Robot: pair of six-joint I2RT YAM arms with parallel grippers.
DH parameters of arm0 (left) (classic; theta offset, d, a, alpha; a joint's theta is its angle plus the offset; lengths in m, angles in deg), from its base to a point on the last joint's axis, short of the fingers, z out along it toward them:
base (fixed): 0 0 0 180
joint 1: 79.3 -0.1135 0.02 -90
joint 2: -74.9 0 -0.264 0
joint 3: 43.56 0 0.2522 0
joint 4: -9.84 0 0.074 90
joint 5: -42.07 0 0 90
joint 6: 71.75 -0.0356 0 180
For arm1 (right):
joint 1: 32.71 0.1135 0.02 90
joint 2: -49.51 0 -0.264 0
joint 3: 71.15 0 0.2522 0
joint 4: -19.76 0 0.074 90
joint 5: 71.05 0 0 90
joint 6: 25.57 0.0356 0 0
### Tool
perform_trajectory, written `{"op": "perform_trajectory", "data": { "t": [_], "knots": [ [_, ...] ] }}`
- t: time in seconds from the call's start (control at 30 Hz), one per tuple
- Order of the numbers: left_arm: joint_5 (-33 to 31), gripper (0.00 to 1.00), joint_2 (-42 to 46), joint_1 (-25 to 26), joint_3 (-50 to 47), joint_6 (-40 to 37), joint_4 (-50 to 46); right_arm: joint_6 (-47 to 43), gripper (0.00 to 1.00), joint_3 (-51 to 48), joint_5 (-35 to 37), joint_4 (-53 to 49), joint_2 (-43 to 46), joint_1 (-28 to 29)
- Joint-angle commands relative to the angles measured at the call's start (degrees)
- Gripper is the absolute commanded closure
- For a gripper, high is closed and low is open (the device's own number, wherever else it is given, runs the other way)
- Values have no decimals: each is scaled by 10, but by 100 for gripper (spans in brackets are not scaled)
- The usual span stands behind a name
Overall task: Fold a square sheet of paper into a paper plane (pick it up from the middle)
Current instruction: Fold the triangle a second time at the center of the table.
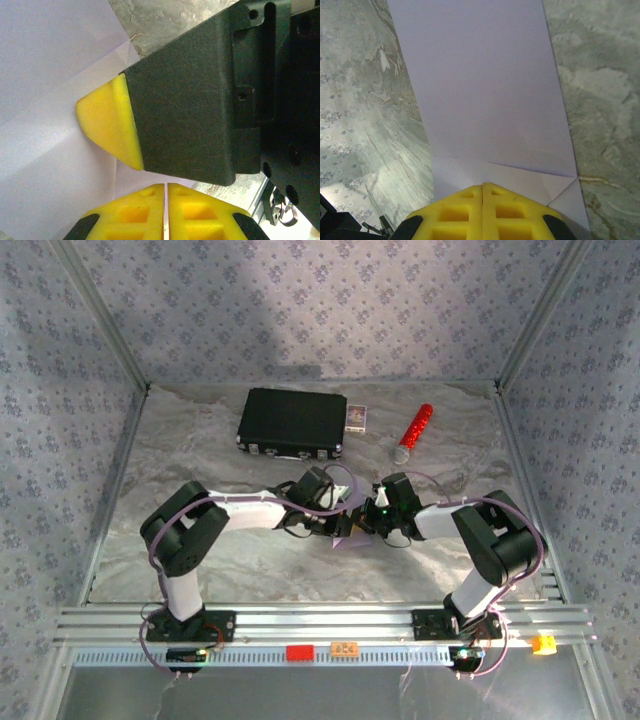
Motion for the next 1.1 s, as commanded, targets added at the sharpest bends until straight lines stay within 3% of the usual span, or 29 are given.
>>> {"op": "perform_trajectory", "data": {
  "t": [0.0, 0.33, 1.07],
  "knots": [
    [15, 91, -18, 5, 20, -2, -7, 3, 96, -13, 36, -41, -1, -1],
    [-6, 91, -33, 7, 12, -13, -36, 1, 96, -15, 37, -43, -4, -3],
    [-45, 92, 25, 23, -63, -41, -103, -4, 96, -20, 36, -45, -5, -12]
  ]
}}
